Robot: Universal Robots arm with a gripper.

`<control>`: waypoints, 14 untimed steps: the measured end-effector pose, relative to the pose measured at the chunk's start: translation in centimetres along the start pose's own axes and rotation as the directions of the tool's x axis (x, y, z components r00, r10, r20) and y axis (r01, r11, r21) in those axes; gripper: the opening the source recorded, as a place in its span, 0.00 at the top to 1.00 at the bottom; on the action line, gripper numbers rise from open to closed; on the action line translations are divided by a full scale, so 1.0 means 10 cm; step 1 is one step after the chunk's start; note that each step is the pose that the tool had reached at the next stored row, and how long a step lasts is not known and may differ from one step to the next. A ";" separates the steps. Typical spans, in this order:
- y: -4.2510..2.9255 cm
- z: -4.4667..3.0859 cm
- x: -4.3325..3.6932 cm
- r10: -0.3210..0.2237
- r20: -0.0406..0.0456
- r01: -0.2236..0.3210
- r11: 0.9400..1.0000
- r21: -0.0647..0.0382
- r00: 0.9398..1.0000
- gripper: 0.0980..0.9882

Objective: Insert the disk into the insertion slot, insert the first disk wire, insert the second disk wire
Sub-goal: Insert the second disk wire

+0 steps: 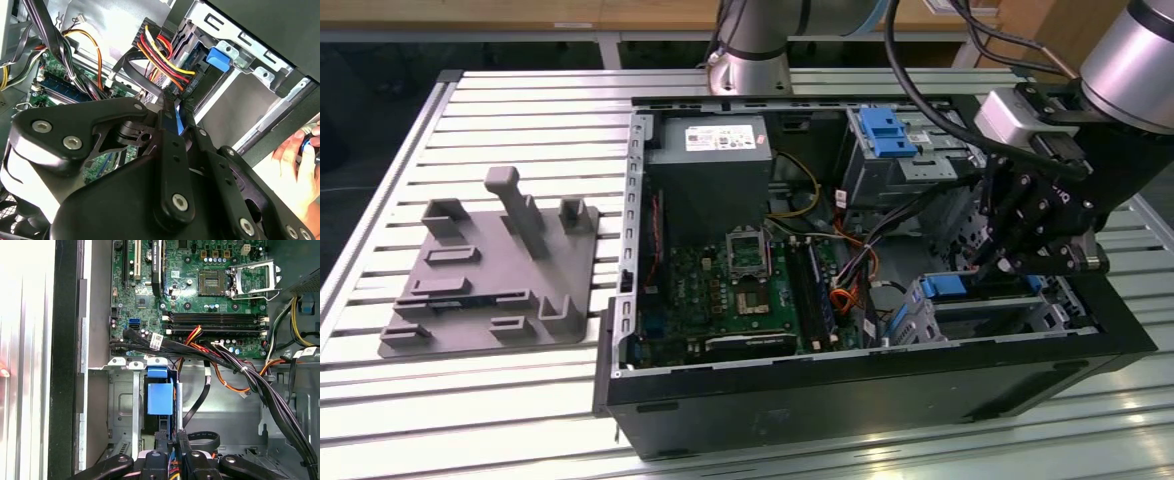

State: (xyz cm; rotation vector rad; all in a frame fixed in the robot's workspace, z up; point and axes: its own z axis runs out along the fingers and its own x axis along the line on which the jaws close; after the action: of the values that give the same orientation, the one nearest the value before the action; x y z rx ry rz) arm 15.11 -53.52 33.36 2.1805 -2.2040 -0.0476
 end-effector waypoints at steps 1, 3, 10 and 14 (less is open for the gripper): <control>0.000 0.000 0.000 0.000 0.000 0.000 1.000 0.000 1.000 0.89; 0.000 0.000 0.000 0.000 0.000 0.000 1.000 0.000 1.000 0.89; 0.000 0.004 0.001 -0.018 -0.001 0.018 1.000 0.000 1.000 0.89; 0.000 0.009 0.001 -0.024 -0.001 0.024 1.000 -0.001 1.000 0.89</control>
State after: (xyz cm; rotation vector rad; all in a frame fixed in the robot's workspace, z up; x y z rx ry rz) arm 15.10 -53.53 33.27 2.2064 -2.1766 -0.0475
